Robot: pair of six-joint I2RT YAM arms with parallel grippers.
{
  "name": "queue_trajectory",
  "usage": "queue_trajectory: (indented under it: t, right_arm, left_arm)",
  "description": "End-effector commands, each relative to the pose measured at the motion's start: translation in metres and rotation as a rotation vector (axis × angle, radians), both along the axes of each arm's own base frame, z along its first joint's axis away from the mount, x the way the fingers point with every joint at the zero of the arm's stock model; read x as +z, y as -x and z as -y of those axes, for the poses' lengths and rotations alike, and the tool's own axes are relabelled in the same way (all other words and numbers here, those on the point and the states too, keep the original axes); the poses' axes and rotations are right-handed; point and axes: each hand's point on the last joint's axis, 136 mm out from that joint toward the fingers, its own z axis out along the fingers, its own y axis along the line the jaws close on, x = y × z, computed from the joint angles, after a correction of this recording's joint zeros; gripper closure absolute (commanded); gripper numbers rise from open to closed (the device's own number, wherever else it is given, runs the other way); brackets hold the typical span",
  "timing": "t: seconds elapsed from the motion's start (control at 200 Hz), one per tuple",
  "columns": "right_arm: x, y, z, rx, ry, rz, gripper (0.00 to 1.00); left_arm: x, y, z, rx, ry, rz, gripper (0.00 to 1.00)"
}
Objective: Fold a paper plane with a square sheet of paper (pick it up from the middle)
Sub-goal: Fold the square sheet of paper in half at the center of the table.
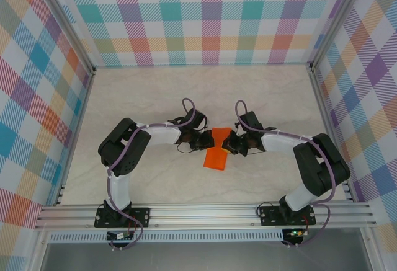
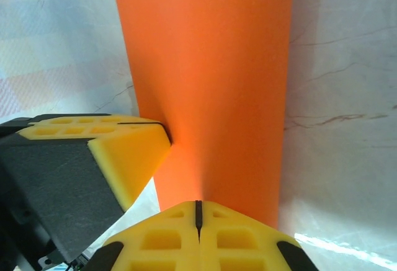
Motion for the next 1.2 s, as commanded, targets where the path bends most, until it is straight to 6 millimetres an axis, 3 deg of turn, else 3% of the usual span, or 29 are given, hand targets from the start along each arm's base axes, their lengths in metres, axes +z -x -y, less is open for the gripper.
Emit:
queue_trajectory:
  t: [0.0, 0.215, 0.355, 0.69, 0.92, 1.1, 1.195]
  right_arm:
    - [-0.012, 0.005, 0.004, 0.010, -0.006, -0.013, 1.00]
    - [-0.033, 0.022, 0.014, 0.010, 0.017, -0.033, 1.00]
    - [-0.035, 0.024, 0.018, 0.010, 0.027, -0.024, 1.00]
    - [0.020, 0.021, -0.003, 0.076, -0.138, 0.114, 1.00]
    - [-0.005, 0.037, 0.000, 0.091, -0.137, 0.042, 1.00]
    - [-0.028, 0.050, 0.013, 0.102, -0.063, 0.001, 1.00]
    - [-0.028, 0.054, 0.014, 0.114, -0.056, 0.000, 1.00]
  left_arm:
    - [-0.052, 0.030, -0.027, -0.007, -0.170, -0.122, 1.00]
    - [-0.057, 0.032, -0.029, -0.011, -0.179, -0.136, 1.00]
    - [-0.059, 0.034, -0.030, -0.014, -0.186, -0.142, 1.00]
    - [-0.062, 0.036, -0.033, -0.015, -0.195, -0.146, 1.00]
    - [-0.064, 0.037, -0.033, -0.025, -0.199, -0.154, 1.00]
    - [-0.065, 0.038, -0.034, -0.026, -0.200, -0.152, 1.00]
    - [-0.066, 0.037, -0.033, -0.027, -0.199, -0.155, 1.00]
